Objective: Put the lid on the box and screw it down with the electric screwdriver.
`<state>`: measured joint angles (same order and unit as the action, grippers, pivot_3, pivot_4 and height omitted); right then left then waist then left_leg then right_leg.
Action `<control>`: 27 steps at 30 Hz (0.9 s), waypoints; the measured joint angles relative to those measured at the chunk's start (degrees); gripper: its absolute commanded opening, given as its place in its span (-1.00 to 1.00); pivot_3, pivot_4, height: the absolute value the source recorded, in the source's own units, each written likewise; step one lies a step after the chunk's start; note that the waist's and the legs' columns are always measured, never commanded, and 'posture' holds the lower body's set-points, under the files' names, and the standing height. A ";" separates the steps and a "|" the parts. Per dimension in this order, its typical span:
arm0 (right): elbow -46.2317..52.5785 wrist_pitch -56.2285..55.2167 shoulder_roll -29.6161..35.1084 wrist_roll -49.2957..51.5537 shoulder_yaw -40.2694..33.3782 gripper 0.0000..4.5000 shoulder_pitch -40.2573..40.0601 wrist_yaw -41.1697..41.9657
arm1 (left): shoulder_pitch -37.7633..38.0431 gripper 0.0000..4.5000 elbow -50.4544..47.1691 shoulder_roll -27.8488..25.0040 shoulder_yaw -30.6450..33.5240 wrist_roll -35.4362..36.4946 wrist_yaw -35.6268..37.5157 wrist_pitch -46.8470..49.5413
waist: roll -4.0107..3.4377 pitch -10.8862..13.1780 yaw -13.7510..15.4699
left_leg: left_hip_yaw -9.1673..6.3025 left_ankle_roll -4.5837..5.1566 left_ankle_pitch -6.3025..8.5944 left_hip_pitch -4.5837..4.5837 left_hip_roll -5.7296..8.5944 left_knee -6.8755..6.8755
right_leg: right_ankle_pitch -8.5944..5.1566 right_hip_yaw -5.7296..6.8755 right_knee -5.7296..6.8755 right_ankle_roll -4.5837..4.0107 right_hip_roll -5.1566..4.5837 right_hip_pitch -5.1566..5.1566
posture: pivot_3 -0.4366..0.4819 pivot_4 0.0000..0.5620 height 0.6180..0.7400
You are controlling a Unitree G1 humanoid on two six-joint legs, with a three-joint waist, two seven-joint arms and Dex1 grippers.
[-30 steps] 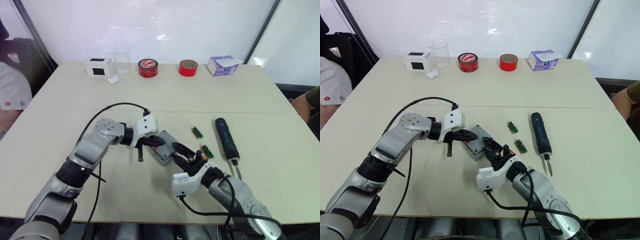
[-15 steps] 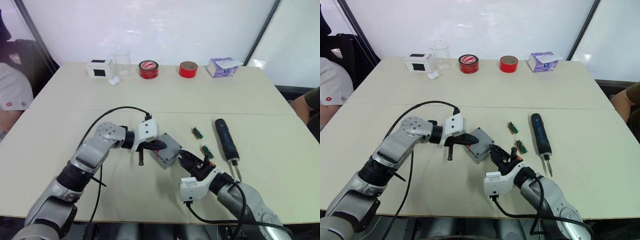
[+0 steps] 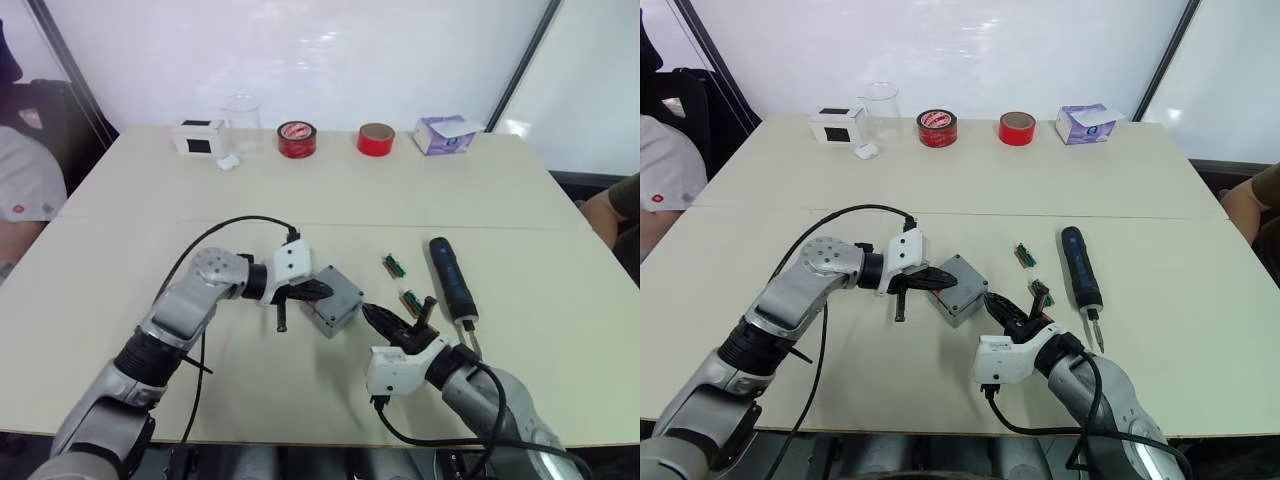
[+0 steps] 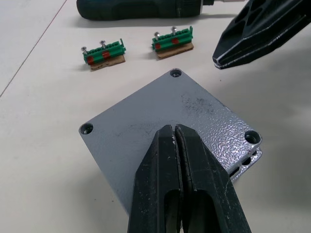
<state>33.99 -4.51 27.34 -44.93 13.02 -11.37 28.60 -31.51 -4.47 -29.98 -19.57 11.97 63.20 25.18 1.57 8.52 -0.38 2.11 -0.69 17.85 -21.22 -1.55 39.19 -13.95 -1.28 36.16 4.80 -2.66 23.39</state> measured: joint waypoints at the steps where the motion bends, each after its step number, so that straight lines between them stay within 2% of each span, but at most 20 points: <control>1: -0.08 0.15 0.06 0.49 -0.11 -0.98 -0.01 0.11 | 0.01 -1.00 0.07 0.28 0.20 0.58 0.16 0.54 | 0.00 0.01 -0.04 | 0.00 0.00 0.00 -0.05 0.00 0.00 | 0.00 0.00 0.00 0.00 0.00 0.04 | -0.05 -0.47 1.00; 8: -1.18 0.67 0.77 5.66 -0.55 -0.98 0.17 1.79 | -1.58 -1.00 1.70 0.78 2.09 3.21 0.46 2.53 | -0.09 0.14 -0.22 | -0.02 0.00 0.00 -0.12 0.00 0.00 | 0.00 0.00 0.01 0.00 0.03 0.14 | -0.05 -0.47 1.00; 17: -1.14 6.72 0.42 17.92 -2.36 -0.98 1.52 7.26 | -8.29 -1.00 5.14 -0.35 6.03 6.91 1.87 7.21 | -0.10 0.21 -0.22 | -0.04 0.00 0.00 -0.15 0.00 -0.01 | 0.00 0.01 0.00 0.00 0.03 0.16 | -0.05 -0.47 1.00; 22: -0.07 12.34 0.05 23.66 -2.98 -0.98 3.36 9.76 | -10.93 -1.00 12.69 -1.20 6.46 4.72 2.02 6.49 | -0.11 0.22 -0.31 | -0.04 0.01 0.00 -0.15 0.01 -0.02 | 0.00 0.01 -0.01 0.01 0.04 0.17 | -0.05 -0.47 1.00; 27: 1.03 18.45 -0.29 27.91 -3.19 -0.98 4.90 11.23 | -10.83 -1.00 16.08 -2.05 3.47 2.97 6.29 4.60 | -0.13 0.28 -0.21 | -0.02 0.01 0.01 -0.26 0.00 -0.03 | 0.00 0.01 -0.01 0.01 0.02 0.28 | -0.05 -0.47 1.00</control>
<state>35.02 13.93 27.05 -17.01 9.82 -6.48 39.83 -42.34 11.61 -32.03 -16.10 14.94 69.49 29.78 1.44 8.80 -0.60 2.09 -0.68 17.85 -21.48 -1.55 39.16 -13.95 -1.27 36.14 4.81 -2.64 23.67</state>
